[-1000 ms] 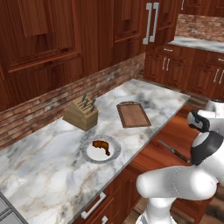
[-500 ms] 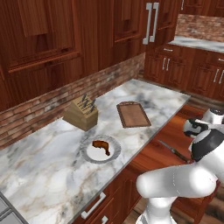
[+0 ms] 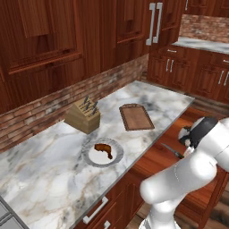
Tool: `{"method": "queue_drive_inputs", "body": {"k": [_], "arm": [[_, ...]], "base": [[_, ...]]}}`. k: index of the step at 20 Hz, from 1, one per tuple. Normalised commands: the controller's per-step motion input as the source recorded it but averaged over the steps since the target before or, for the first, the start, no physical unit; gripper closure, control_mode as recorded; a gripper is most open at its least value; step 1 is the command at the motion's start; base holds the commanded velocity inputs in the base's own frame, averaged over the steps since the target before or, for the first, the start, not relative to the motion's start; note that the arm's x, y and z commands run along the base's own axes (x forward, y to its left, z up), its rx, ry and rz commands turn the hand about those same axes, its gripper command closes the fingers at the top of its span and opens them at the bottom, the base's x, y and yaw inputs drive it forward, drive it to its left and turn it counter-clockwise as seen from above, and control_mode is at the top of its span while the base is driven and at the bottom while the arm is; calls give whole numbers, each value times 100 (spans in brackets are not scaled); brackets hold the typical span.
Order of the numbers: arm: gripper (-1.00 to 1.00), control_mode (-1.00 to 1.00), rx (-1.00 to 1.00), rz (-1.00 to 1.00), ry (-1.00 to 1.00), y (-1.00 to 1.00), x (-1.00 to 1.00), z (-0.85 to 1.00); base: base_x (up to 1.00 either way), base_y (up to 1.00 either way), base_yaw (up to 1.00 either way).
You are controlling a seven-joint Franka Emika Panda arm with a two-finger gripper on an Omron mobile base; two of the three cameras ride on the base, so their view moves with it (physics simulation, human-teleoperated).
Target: Pick up the knife from the drawer and place it on the cutting board. Then place the meat from the plate to the cutting board.
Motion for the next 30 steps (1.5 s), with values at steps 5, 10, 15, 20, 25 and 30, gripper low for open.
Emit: {"method": "queue_drive_inputs", "body": {"k": [5, 10, 15, 20, 25, 30], "arm": [[-100, -100, 8, 0, -9, -5, 7, -38], [-100, -100, 0, 0, 2, 0, 28, -17], [-100, -100, 0, -1, 5, -15, 25, -1], [-100, -100, 0, -1, 3, -45, 5, -7], [-100, -100, 0, -1, 1, -17, 0, -13], [-100, -100, 0, -1, 0, -39, -1, -14]], "base": [[0, 0, 0], [0, 0, 0], [0, 0, 0], [0, 0, 0], [0, 0, 0], [0, 0, 0]]}}
